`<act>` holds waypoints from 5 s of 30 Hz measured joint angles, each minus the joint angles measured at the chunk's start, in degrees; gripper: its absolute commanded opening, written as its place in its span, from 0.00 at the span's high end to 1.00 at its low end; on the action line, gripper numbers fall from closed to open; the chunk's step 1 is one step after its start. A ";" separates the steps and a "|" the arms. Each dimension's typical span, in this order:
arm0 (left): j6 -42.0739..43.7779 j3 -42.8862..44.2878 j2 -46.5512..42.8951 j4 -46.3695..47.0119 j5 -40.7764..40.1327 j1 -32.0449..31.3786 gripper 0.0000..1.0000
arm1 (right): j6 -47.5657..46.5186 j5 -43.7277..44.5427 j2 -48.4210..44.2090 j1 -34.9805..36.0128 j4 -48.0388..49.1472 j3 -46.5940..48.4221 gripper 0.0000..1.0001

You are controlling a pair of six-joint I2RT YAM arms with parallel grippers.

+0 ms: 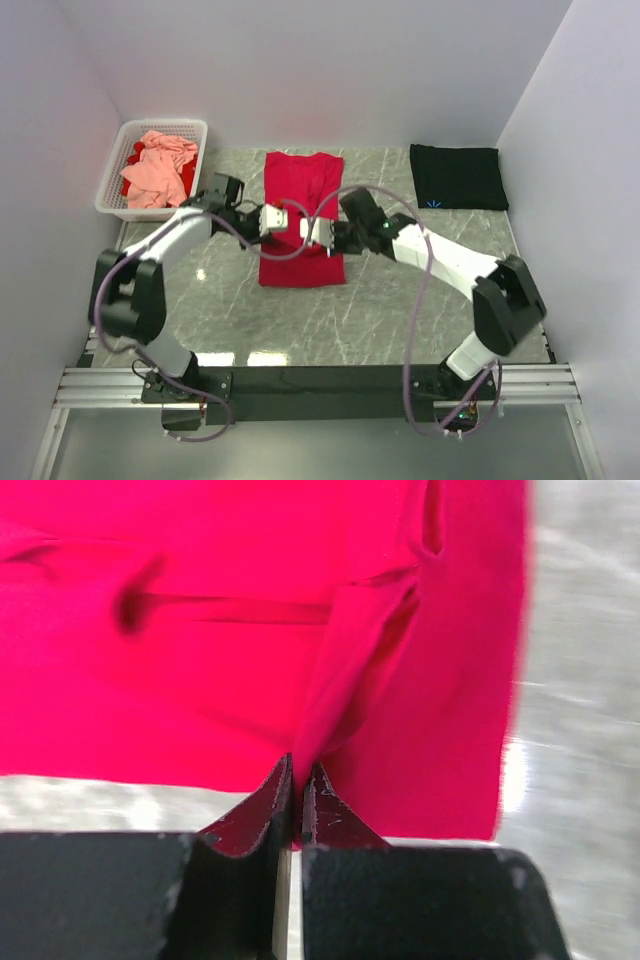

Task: Fold and stack the t-shirts
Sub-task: Fold the tshirt

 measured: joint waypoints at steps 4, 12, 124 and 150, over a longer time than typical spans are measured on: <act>1.40 10.95 9.92 0.31 0.72 2.23 0.99 | -2.97 -1.70 8.20 -4.61 -1.05 8.72 1.00; 2.08 27.39 26.12 -1.40 0.98 3.76 0.90 | -6.75 -3.87 21.51 -10.23 -3.85 22.40 0.88; 14.60 38.97 19.12 -36.54 13.66 5.88 0.99 | -3.80 -11.76 6.43 -11.74 -16.00 18.53 1.00; -24.04 53.37 45.57 -5.33 0.13 6.80 0.54 | 6.03 1.88 42.73 -18.16 -14.60 58.31 0.60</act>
